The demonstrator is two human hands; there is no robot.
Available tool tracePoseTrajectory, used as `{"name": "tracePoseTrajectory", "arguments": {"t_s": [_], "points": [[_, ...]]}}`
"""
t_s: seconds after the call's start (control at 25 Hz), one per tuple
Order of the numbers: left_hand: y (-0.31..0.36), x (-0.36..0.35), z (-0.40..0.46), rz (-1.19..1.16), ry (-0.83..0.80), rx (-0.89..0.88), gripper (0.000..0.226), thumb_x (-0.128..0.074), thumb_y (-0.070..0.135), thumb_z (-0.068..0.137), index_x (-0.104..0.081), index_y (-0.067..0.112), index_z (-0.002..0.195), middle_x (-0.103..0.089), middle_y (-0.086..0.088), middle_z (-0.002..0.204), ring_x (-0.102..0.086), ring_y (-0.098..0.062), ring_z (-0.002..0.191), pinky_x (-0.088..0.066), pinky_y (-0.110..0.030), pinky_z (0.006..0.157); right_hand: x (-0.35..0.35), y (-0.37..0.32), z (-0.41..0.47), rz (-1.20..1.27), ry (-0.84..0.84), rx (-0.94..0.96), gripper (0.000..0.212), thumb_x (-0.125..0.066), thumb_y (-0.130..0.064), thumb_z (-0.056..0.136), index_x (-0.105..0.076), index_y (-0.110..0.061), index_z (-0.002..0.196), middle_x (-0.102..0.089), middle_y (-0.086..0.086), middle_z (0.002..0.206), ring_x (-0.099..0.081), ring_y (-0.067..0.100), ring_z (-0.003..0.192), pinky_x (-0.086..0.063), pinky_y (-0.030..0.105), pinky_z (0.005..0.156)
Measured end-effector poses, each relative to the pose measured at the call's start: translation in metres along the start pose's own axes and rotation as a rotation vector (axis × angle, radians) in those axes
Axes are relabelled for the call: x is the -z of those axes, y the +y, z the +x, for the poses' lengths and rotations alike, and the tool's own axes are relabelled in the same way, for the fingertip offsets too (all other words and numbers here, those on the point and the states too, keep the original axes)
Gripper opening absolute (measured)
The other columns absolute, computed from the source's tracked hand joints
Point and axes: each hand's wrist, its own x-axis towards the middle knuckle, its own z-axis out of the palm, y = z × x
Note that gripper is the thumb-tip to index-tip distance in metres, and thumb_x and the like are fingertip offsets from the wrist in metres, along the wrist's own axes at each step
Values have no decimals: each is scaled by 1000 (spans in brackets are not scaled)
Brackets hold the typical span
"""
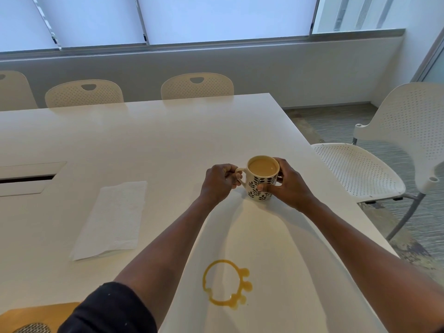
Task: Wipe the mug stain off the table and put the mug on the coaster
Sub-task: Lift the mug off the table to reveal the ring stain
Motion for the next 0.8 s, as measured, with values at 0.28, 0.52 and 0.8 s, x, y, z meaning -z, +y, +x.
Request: {"name": "tracePoseTrajectory", "arguments": {"t_s": [0.28,0.52,0.8], "points": [[-1,0,-1,11,-12,4,10,-65,5,94,-73,2,98,-76,-12,85,-74,-21,76,-62,-32,75,-2,4,1,5,-5,2,77,-89,-29,68,-47,-21,133,-62,-7,115,-61,15,109,-52,26,89],[-2,0,-2,3,-19,16,9,-65,5,94,-73,3,97,-76,-12,86,-74,-22,77,-62,-32,75,-2,6,0,-4,-8,7,77,-88,-29,69,-46,-21,133,-62,-7,116,-61,15,109,-53,32,92],[-6,-3,-1,-19,5,54,9,-65,8,94,-73,6,99,-76,-10,86,-75,-20,78,-62,-35,77,-3,7,-1,17,-13,2,77,-88,-31,70,-45,-21,134,-62,-5,118,-61,15,110,-53,30,92]]}}
